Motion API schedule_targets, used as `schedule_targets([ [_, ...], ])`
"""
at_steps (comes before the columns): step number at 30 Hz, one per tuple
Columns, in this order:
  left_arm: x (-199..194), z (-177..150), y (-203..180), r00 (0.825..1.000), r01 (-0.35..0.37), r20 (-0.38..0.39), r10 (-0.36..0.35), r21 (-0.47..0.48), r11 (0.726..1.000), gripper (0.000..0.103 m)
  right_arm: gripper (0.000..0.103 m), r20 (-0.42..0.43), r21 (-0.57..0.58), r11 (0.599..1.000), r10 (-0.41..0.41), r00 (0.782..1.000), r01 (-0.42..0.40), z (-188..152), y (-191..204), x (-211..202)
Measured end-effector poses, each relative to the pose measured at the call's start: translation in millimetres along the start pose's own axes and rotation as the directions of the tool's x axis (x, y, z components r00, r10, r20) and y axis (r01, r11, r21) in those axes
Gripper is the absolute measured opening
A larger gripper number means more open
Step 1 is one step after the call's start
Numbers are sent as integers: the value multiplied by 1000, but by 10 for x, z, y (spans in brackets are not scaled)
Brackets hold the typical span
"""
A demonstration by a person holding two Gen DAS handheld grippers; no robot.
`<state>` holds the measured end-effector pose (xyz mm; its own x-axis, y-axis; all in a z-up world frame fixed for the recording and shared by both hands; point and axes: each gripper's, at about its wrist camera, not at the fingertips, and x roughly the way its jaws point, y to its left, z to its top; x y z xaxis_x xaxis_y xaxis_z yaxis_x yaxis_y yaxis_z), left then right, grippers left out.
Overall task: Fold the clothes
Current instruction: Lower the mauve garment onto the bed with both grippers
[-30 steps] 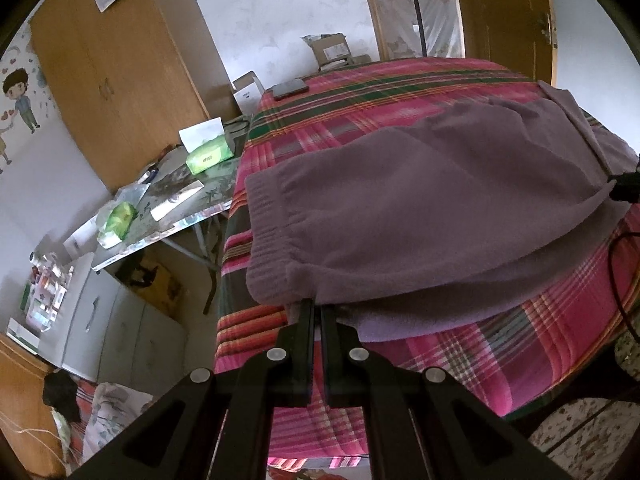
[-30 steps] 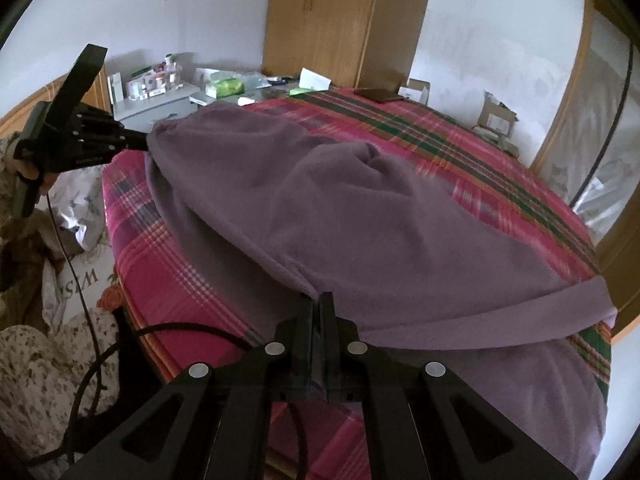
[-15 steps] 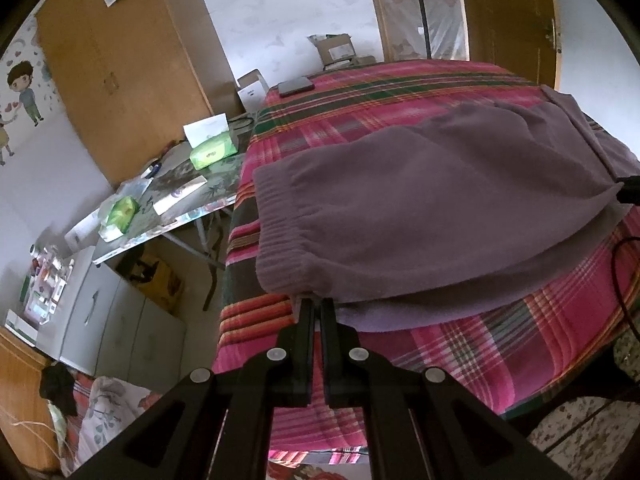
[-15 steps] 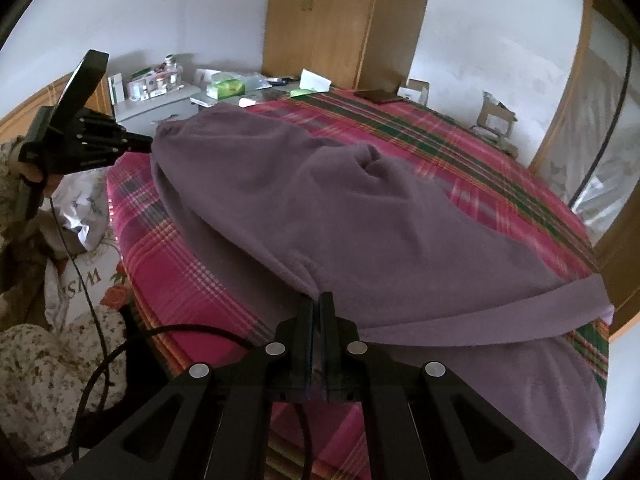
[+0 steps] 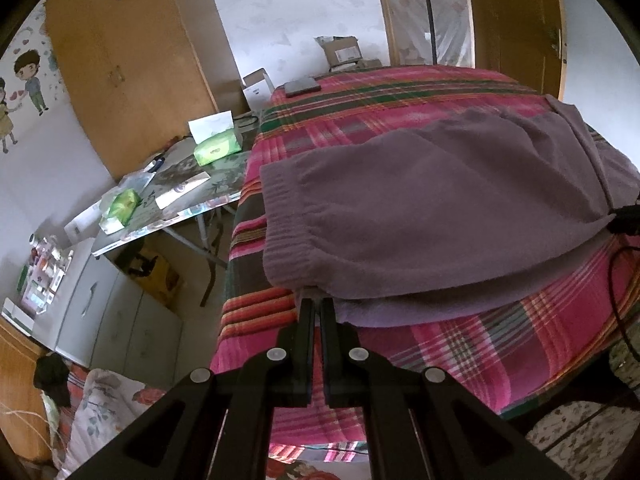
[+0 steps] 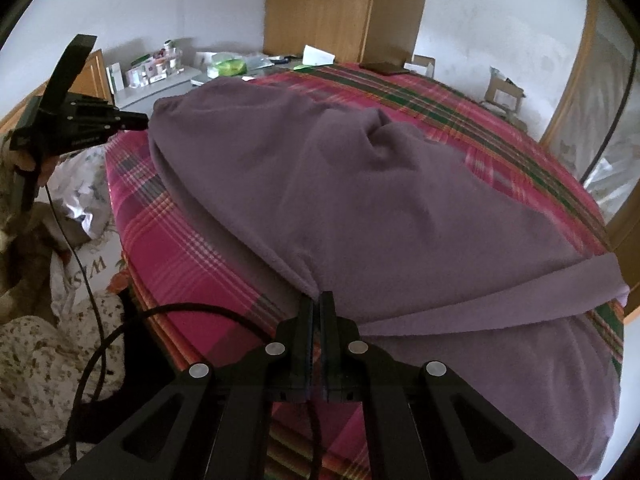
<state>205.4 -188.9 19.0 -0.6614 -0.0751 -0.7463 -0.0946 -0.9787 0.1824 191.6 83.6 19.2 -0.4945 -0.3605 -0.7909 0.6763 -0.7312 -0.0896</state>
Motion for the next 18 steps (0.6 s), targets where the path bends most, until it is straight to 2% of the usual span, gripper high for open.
schedule_targets([
  [5,-265,45,55,998,33,63,-26,-105,994,3,7,-6,45,998,34,999,-34,-21,-42,-8],
  [8,-393,74,24,995,43,95,-31,-129,991,3,9,-9,73,996,55,998,-54,-34,-67,-12],
  [12,-460,181,-145,992,67,115,-56,-92,993,3,11,-1,121,988,96,995,-95,-49,-132,-75],
  [18,-424,417,-615,977,167,132,-167,9,986,3,12,47,207,972,101,994,-109,-156,-306,-299],
])
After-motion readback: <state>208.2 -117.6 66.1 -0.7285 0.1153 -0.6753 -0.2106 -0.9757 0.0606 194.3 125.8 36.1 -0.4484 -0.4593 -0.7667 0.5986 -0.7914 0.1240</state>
